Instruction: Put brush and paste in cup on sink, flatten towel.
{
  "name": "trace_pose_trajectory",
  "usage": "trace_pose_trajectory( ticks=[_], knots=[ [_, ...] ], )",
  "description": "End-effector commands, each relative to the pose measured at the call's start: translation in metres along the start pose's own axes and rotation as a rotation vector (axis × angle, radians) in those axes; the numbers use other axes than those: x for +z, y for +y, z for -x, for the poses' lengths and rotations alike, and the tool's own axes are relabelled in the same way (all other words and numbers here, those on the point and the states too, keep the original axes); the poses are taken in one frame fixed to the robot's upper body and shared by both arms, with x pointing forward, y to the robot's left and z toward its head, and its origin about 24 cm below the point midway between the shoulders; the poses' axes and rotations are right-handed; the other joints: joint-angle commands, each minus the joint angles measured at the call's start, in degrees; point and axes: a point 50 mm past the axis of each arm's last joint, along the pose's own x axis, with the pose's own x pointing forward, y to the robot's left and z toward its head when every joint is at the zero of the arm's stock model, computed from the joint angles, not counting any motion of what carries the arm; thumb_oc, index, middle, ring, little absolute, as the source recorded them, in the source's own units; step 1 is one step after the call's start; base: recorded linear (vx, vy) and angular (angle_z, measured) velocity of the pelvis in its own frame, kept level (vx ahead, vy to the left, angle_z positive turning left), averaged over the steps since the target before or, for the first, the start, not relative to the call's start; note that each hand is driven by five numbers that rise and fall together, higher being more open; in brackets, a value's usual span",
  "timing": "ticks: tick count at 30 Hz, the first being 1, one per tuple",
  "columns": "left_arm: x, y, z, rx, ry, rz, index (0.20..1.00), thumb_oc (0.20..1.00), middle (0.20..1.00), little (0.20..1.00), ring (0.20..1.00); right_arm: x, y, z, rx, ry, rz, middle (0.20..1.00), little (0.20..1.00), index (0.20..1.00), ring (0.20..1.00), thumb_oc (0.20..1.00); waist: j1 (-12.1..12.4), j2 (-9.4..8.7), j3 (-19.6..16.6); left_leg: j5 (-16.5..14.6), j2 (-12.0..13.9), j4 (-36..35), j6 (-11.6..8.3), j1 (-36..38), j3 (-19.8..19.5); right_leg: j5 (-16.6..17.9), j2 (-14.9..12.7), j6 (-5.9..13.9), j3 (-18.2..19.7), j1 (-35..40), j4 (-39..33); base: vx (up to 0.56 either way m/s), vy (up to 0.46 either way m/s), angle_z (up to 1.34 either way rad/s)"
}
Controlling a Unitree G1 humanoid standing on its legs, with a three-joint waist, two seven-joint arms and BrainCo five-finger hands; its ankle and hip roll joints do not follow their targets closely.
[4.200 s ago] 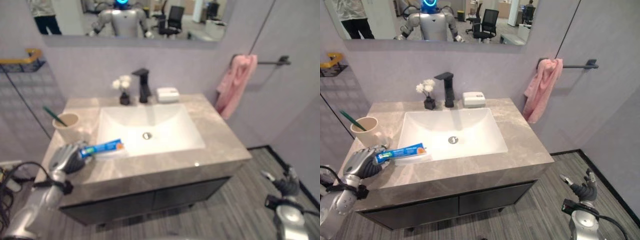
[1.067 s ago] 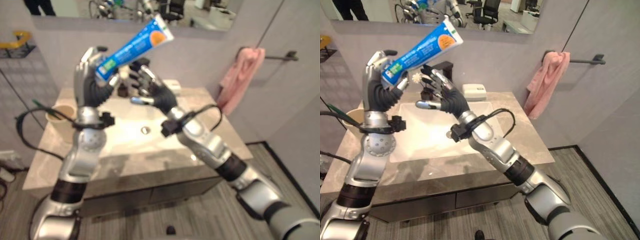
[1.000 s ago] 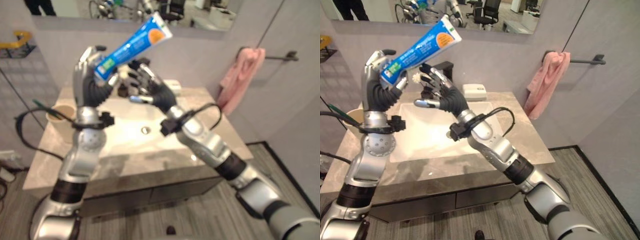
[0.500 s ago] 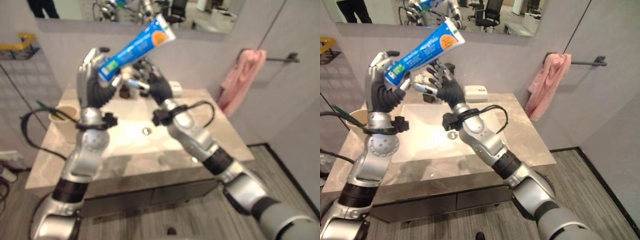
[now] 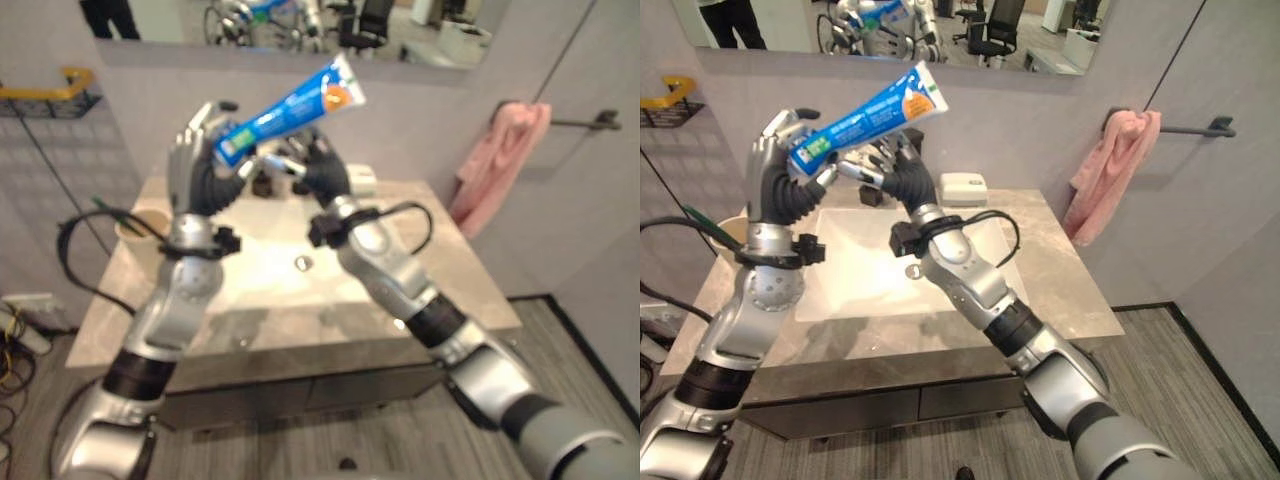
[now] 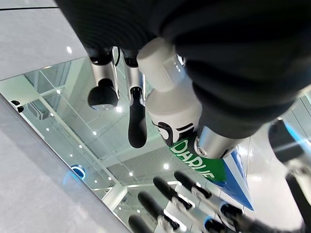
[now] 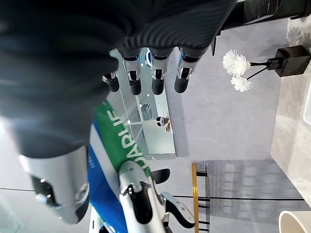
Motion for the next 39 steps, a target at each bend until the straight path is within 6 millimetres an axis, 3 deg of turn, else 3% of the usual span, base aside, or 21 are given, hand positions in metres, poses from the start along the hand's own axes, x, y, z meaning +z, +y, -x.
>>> trace_pose_trajectory(
  ticks=[1, 20, 35, 36, 37, 38, 39],
  knots=[
    [0.023, 0.016, -0.027, 0.064, -0.186, -0.036, 0.200, 0.200, 0.200, 0.200, 0.200, 0.060, 0.005, -0.023, -0.007, -0.252, -0.004, 1.000, 1.000, 1.000, 1.000, 1.000, 0.82, -0.38, -0.58, -3.90, 2.76, 0.70, 0.04, 0.26, -2.97, -0.05, -3.89, 2.15, -1.48, 3.58, -0.09, 0.00, 0.000, 0.00],
    [0.020, 0.006, -0.015, -0.002, -0.175, -0.010, 0.200, 0.200, 0.200, 0.200, 0.200, 0.095, 0.015, -0.027, -0.008, -0.406, 0.016, 1.000, 1.000, 1.000, 1.000, 1.000, 1.38, -0.61, -0.44, -3.94, 2.72, 0.70, 0.14, 0.07, -3.56, 0.03, -3.91, 1.96, -1.59, 3.56, -0.09, 0.00, 0.000, 0.00],
    [0.015, -0.004, -0.008, -0.062, -0.146, 0.004, 0.200, 0.200, 0.200, 0.200, 0.200, 0.083, 0.021, -0.025, 0.033, -0.356, -0.011, 1.000, 1.000, 1.000, 1.000, 1.000, 1.56, -0.78, -0.20, -3.80, 2.74, 0.70, 0.09, -0.08, -3.71, 0.03, -3.81, 1.93, -1.54, 3.60, -0.09, 0.00, 0.000, 0.00],
    [0.015, -0.004, -0.007, -0.068, -0.144, 0.007, 0.200, 0.200, 0.200, 0.200, 0.200, 0.083, 0.021, -0.024, 0.038, -0.356, -0.013, 0.896, 0.896, 0.896, 0.896, 0.896, 1.63, -0.85, -0.15, -3.79, 2.76, 0.70, 0.09, -0.12, -3.74, 0.02, -3.83, 1.93, -1.58, 3.57, -0.09, 0.00, 0.000, 0.00],
    [0.015, -0.004, -0.007, -0.068, -0.143, 0.007, 0.200, 0.200, 0.200, 0.200, 0.200, 0.083, 0.021, -0.024, 0.038, -0.356, -0.013, 0.843, 0.843, 0.843, 0.843, 0.843, 1.62, -0.85, -0.17, -3.79, 2.76, 0.70, 0.09, -0.12, -3.73, 0.02, -3.83, 1.93, -1.58, 3.57, -0.09, 0.00, 0.000, 0.00],
    [0.015, -0.004, -0.007, -0.068, -0.143, 0.007, 0.200, 0.200, 0.200, 0.200, 0.200, 0.083, 0.021, -0.024, 0.038, -0.356, -0.014, 0.721, 0.721, 0.721, 0.721, 0.721, 1.61, -0.84, -0.19, -3.79, 2.76, 0.70, 0.09, -0.13, -3.74, 0.02, -3.83, 1.93, -1.58, 3.56, -0.09, 0.00, 0.000, 0.00],
    [0.015, -0.005, -0.006, -0.074, -0.140, 0.011, 0.200, 0.200, 0.200, 0.200, 0.200, 0.083, 0.023, -0.024, 0.054, -0.356, -0.007, 0.200, 0.200, 0.200, 0.200, 0.200, 1.59, -0.95, -0.13, -3.79, 2.76, 0.70, 0.08, -0.12, -3.70, 0.05, -3.83, 1.92, -1.62, 3.55, -0.09, 0.00, 0.000, 0.00]
  ],
)
